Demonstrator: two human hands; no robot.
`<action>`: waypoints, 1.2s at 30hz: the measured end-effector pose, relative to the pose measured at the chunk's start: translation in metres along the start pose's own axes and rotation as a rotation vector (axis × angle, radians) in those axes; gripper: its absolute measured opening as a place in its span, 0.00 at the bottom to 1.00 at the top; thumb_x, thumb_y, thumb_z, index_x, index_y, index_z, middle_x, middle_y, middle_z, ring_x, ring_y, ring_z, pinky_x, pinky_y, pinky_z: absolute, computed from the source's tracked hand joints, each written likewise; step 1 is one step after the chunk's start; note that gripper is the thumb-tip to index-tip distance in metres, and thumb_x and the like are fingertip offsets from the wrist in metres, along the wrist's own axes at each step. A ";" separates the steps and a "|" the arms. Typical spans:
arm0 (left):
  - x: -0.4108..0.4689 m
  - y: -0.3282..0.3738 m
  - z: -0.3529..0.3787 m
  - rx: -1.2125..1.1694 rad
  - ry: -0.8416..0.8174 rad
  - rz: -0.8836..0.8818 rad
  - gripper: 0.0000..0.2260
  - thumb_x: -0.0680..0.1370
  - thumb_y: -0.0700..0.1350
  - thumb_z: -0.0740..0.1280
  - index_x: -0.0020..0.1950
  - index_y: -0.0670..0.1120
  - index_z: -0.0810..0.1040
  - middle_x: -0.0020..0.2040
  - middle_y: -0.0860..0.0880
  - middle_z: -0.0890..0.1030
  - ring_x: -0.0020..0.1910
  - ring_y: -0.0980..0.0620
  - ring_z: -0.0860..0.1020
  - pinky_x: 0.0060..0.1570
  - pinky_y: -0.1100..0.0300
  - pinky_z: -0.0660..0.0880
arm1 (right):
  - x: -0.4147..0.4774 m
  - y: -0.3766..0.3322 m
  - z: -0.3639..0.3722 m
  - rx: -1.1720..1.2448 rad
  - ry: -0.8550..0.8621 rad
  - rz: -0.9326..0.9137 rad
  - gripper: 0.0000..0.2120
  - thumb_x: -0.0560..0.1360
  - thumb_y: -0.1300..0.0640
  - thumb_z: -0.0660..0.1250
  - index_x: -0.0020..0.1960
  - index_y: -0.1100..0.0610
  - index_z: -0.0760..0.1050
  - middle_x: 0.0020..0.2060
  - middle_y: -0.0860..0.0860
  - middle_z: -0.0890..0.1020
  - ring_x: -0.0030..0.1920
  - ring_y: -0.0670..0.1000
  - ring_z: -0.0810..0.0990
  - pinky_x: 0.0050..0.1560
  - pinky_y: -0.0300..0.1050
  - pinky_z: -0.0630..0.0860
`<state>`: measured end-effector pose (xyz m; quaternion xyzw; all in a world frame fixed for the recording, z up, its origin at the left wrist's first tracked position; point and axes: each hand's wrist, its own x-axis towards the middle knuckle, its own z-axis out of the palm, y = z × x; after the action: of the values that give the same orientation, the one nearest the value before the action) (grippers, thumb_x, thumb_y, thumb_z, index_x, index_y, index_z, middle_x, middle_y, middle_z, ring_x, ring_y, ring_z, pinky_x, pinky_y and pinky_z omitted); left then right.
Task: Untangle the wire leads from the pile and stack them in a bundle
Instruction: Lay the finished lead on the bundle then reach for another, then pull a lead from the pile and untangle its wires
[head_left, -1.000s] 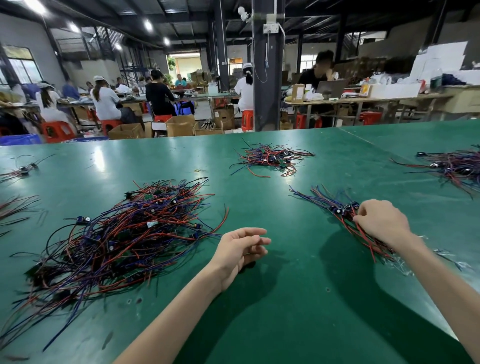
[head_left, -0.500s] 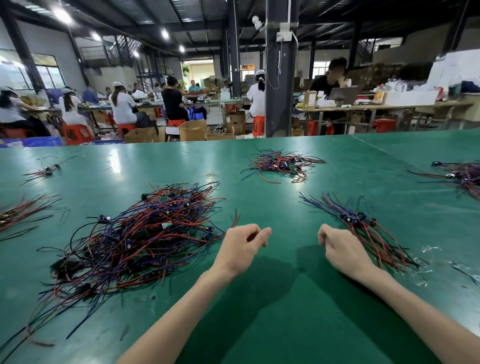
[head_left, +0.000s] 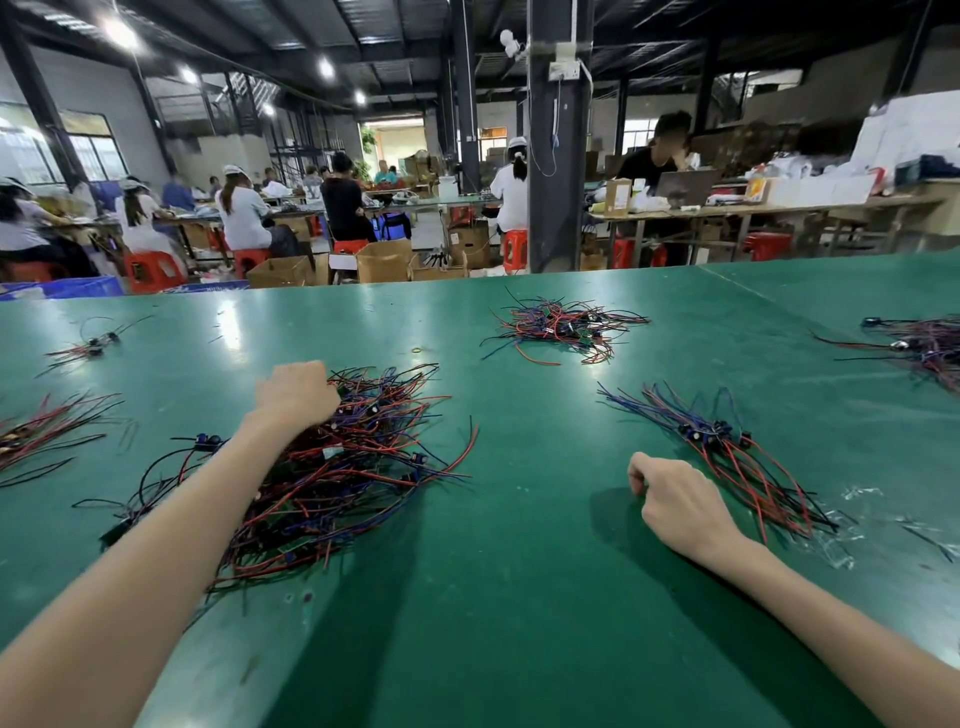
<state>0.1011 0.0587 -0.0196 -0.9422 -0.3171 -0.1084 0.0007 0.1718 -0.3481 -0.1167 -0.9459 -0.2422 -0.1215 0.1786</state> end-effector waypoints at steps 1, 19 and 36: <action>0.004 -0.002 0.000 -0.019 -0.102 0.002 0.13 0.77 0.46 0.61 0.59 0.42 0.75 0.58 0.40 0.78 0.57 0.41 0.75 0.55 0.53 0.72 | 0.000 0.000 -0.001 0.000 0.001 0.001 0.12 0.64 0.70 0.58 0.40 0.54 0.68 0.34 0.50 0.74 0.37 0.57 0.72 0.33 0.46 0.61; 0.011 0.009 -0.014 -0.105 -0.137 -0.105 0.19 0.75 0.56 0.69 0.41 0.40 0.73 0.50 0.40 0.79 0.54 0.39 0.76 0.58 0.48 0.72 | 0.005 0.008 0.003 0.100 -0.024 0.007 0.12 0.68 0.69 0.58 0.38 0.52 0.70 0.35 0.52 0.80 0.39 0.59 0.75 0.36 0.47 0.69; -0.111 0.136 -0.019 -1.389 -0.060 0.298 0.07 0.73 0.45 0.72 0.42 0.42 0.78 0.29 0.52 0.81 0.21 0.57 0.72 0.23 0.65 0.72 | 0.006 0.002 0.002 0.501 -0.009 0.041 0.12 0.71 0.67 0.68 0.38 0.51 0.75 0.22 0.46 0.65 0.26 0.47 0.63 0.32 0.43 0.63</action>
<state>0.0928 -0.1177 -0.0144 -0.7607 -0.0425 -0.2584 -0.5939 0.1778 -0.3469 -0.1170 -0.8774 -0.2464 -0.0498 0.4086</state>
